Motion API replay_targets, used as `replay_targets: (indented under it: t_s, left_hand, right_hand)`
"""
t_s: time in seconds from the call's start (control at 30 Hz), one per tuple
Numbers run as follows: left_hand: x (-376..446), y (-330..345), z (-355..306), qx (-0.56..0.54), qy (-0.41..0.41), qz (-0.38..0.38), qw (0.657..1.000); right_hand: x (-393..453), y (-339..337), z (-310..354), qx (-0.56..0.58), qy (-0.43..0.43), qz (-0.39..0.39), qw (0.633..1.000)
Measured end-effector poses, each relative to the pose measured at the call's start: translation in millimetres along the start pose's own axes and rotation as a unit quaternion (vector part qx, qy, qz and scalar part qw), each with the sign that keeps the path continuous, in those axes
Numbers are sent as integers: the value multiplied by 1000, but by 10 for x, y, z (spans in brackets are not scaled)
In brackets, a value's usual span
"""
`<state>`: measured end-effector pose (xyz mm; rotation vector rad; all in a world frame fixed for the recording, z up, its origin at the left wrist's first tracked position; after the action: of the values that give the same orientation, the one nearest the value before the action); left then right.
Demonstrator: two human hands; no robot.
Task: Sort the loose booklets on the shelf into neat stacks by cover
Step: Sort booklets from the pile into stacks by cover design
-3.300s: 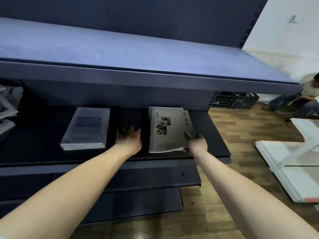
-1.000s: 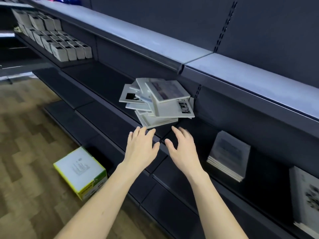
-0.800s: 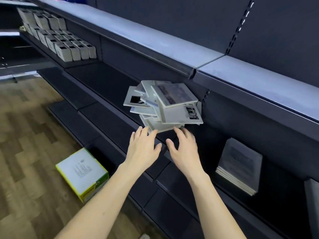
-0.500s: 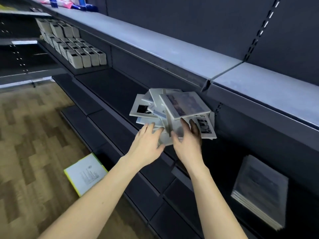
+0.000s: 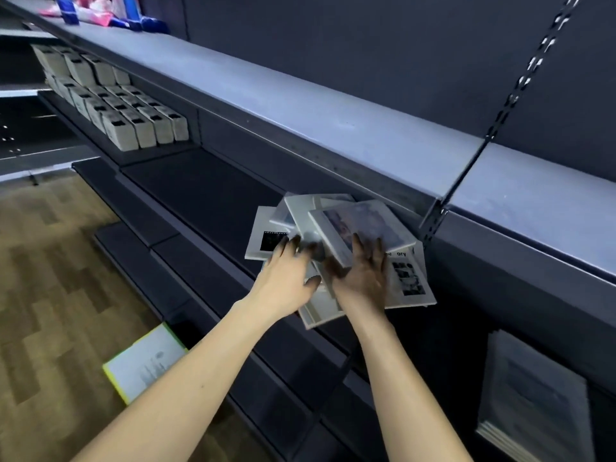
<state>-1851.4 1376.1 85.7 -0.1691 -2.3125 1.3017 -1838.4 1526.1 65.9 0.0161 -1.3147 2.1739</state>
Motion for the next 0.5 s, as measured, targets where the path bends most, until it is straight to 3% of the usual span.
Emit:
replay_targets:
  t_s: [0.27, 0.5]
  left_hand:
    - [235, -17, 287, -34, 27, 43, 998]
    - [302, -4, 421, -67, 54, 71, 994]
  right_hand:
    - [29, 99, 152, -23, 4, -131, 991]
    - [-29, 78, 282, -30, 40, -167, 985]
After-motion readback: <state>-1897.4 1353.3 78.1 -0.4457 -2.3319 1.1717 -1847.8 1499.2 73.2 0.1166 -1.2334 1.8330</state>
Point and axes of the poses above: each hand's wrist, its own x-axis towards the middle knuckle, its own y-axis out of the palm, z = x × y, the point moved 8 cm from there along x, towards the middle knuckle, and after that the axes turned 10 degrees about -z, right-handed, at the moved point
